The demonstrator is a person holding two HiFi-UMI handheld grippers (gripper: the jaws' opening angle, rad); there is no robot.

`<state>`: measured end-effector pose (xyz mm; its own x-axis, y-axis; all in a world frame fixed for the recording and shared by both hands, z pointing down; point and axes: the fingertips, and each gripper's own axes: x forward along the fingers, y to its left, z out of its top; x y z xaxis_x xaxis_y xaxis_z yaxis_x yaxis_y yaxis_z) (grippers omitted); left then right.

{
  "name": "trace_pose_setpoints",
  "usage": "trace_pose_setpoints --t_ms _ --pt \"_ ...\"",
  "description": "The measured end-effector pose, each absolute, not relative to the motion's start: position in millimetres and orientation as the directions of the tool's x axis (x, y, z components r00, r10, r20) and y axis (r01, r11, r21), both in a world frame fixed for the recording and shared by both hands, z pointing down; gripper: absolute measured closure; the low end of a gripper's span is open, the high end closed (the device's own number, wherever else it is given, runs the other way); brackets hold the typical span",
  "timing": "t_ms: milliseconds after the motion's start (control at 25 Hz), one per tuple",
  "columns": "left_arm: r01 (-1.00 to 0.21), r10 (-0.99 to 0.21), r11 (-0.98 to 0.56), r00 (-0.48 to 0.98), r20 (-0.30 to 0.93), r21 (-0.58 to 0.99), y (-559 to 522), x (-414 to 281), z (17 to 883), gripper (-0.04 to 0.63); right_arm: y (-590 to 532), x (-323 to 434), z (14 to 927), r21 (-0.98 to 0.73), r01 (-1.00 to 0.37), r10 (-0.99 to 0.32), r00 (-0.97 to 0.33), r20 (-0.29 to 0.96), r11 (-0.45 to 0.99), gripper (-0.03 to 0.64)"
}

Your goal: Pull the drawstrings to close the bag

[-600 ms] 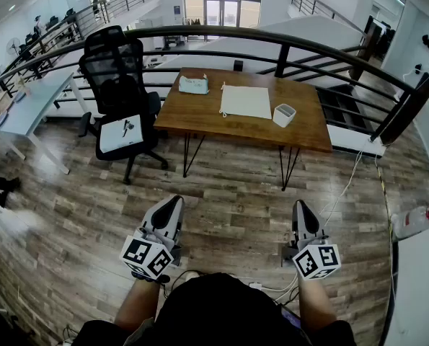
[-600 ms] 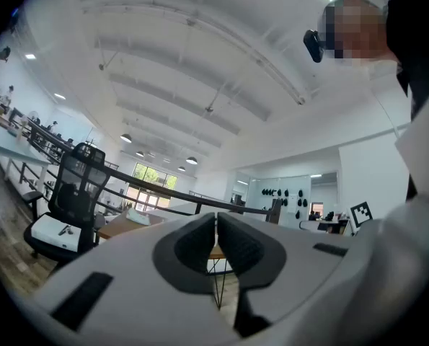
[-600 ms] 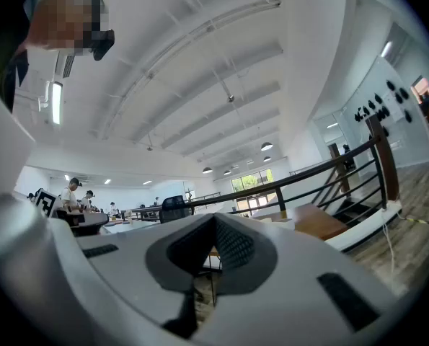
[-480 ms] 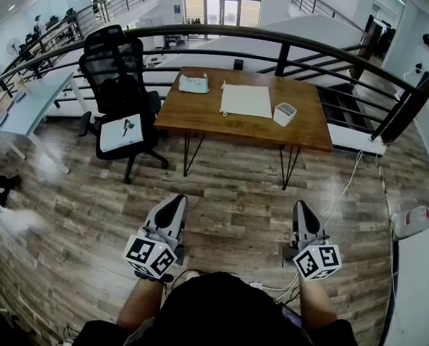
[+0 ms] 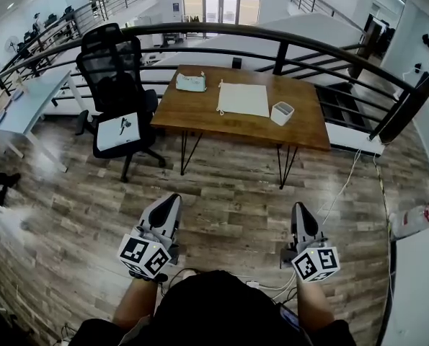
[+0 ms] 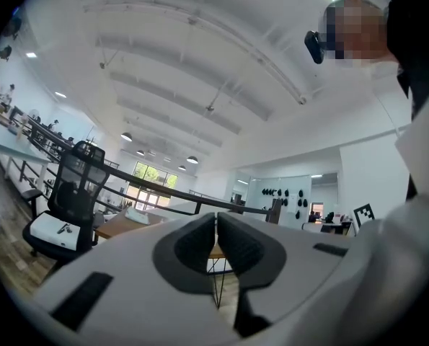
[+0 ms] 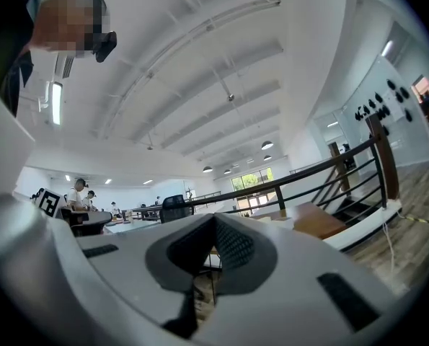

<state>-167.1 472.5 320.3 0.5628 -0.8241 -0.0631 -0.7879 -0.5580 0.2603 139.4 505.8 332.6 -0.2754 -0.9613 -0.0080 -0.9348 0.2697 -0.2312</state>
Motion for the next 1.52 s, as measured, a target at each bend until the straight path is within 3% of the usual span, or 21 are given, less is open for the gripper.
trace_pose_setpoints --t_ms 200,320,480,640,680,920,1280,1520 --pt "-0.784 -0.818 -0.570 0.569 -0.081 0.245 473 -153 310 0.568 511 138 316 -0.219 -0.931 -0.957 -0.282 -0.072 0.291 0.619" --pt "-0.770 -0.811 -0.579 0.578 -0.092 0.268 476 -146 306 0.385 516 137 302 -0.183 -0.932 -0.948 -0.298 -0.111 0.314 0.499" --pt "-0.781 -0.819 -0.568 0.566 -0.091 0.260 481 -139 304 0.330 520 138 300 -0.230 -0.899 -0.927 -0.352 -0.129 0.373 0.348" --pt "-0.804 -0.838 -0.542 0.540 -0.080 0.243 485 -130 306 0.260 522 146 301 -0.293 -0.872 -0.920 -0.367 -0.140 0.393 0.136" --pt "-0.810 -0.841 -0.537 0.535 -0.077 0.235 486 -127 306 0.247 523 150 300 -0.276 -0.880 -0.922 -0.361 -0.141 0.386 0.124" --pt "-0.827 -0.853 -0.519 0.516 -0.078 0.217 497 -107 299 0.227 530 170 296 -0.257 -0.888 -0.923 -0.356 -0.145 0.382 0.126" --pt "-0.844 -0.872 -0.487 0.485 -0.067 0.225 500 -107 307 0.227 532 187 308 -0.235 -0.908 -0.937 -0.328 -0.119 0.348 0.243" --pt "-0.834 -0.864 -0.501 0.496 -0.083 0.232 471 -110 313 0.227 505 186 316 -0.240 -0.912 -0.943 -0.317 -0.102 0.333 0.266"
